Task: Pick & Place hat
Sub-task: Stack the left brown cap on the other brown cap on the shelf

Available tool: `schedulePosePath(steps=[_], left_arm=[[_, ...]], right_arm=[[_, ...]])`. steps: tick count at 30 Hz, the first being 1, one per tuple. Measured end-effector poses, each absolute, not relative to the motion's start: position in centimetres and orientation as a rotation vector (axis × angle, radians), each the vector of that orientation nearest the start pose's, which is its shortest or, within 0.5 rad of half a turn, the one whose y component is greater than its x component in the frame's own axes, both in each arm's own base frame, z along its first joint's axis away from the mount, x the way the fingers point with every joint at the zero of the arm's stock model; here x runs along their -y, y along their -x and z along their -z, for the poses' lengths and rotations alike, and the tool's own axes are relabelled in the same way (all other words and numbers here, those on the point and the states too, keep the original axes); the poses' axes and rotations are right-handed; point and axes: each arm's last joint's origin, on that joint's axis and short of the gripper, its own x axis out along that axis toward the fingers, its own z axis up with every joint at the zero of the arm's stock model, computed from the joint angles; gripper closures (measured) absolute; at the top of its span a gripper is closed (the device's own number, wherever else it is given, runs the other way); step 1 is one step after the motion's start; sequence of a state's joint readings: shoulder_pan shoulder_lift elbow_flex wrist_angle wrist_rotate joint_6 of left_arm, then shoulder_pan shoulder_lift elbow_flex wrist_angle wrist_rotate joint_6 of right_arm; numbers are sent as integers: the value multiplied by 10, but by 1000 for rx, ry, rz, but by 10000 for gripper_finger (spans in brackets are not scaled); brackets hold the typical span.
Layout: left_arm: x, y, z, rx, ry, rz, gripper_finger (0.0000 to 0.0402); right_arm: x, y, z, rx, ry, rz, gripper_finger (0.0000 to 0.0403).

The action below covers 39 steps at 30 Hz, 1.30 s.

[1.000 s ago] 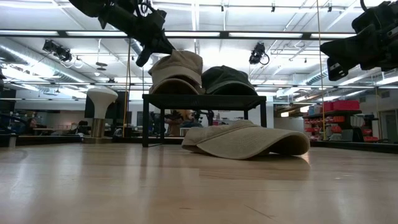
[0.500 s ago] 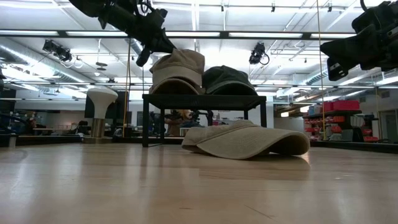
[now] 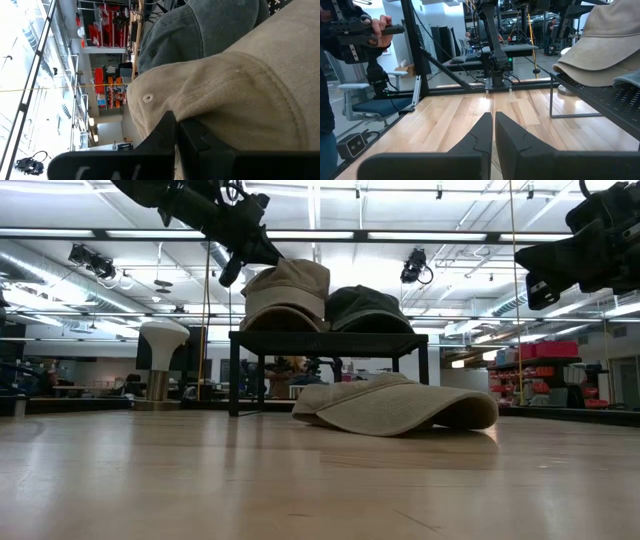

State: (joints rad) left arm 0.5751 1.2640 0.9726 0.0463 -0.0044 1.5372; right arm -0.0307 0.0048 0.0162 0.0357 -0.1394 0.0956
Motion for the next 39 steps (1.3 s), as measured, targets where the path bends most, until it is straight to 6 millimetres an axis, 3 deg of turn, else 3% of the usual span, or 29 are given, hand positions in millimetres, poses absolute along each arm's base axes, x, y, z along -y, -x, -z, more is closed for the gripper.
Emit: schedulePosePath(steps=[11, 31, 39], left_arm=[[-156, -240, -319, -626, -1413, -272, 398], [-156, -240, -318, -627, -1404, -272, 361], [-156, -240, -319, -633, -1346, -307, 304]], right_arm=[[-1, -97, -172, 42, -92, -111, 378], [-1, -97, -172, 42, -92, -110, 378], [-1, -97, -172, 42, -92, -110, 378]])
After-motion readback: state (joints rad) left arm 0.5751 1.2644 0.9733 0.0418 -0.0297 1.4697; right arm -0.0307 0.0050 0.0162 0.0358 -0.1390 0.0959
